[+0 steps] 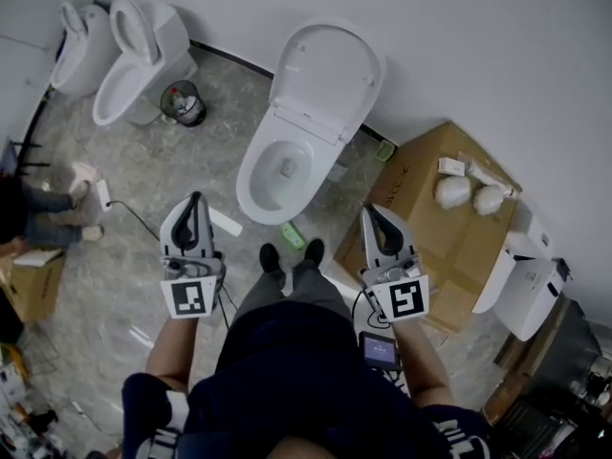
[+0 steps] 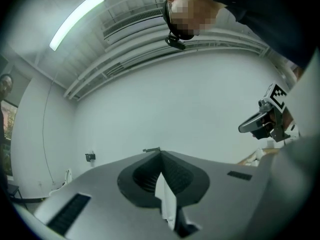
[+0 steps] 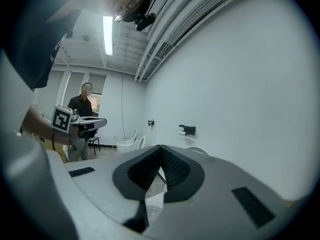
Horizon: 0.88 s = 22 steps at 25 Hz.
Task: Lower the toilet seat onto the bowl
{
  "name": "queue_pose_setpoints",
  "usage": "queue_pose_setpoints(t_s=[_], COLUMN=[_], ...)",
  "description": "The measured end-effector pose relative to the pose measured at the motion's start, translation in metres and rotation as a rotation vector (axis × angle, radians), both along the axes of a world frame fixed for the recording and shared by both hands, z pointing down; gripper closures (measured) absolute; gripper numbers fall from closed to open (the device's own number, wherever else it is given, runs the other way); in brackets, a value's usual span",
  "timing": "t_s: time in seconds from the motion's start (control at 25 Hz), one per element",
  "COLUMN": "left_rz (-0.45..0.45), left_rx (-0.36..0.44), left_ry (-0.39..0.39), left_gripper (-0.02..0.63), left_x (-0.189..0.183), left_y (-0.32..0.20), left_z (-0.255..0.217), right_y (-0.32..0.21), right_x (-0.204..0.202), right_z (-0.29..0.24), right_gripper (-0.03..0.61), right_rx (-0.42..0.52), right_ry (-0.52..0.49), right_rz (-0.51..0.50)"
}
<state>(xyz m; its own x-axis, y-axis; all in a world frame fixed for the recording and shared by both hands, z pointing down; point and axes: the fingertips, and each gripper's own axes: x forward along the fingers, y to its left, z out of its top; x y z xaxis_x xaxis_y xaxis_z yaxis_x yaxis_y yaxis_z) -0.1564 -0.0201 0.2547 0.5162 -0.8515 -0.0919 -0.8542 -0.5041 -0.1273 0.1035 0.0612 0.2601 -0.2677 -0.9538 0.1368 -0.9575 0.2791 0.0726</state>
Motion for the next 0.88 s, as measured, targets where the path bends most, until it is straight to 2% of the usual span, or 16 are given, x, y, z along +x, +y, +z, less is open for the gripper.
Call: queue_pose_setpoints(t_s=[0.28, 0.56, 0.72, 0.88], left_rz=[-0.003, -0.011, -0.017, -0.022], left_rx=[0.061, 0.077, 0.079, 0.085], left_ry=[-0.024, -0.022, -0.010, 0.003], left_gripper=[0.589, 0.589, 0.589, 0.589], left_x=[0.000, 0.005, 0.008, 0.009], left_y=[0.007, 0.010, 0.011, 0.016], left_z=[-0.025, -0.033, -0.037, -0.041], right_y=[0.016, 0.019, 0.018, 0.021], right_x=[0.018, 0.028, 0.027, 0.033], right_z=[-0.029, -0.029, -0.033, -0.032], right_gripper=[0.558, 0.558, 0.558, 0.560], right_rx=[0.076, 0.065, 0.063, 0.028], right_ry=[0.090, 0.123, 0.117, 0.059], right_rz=[0.071, 0.083, 0.083, 0.109])
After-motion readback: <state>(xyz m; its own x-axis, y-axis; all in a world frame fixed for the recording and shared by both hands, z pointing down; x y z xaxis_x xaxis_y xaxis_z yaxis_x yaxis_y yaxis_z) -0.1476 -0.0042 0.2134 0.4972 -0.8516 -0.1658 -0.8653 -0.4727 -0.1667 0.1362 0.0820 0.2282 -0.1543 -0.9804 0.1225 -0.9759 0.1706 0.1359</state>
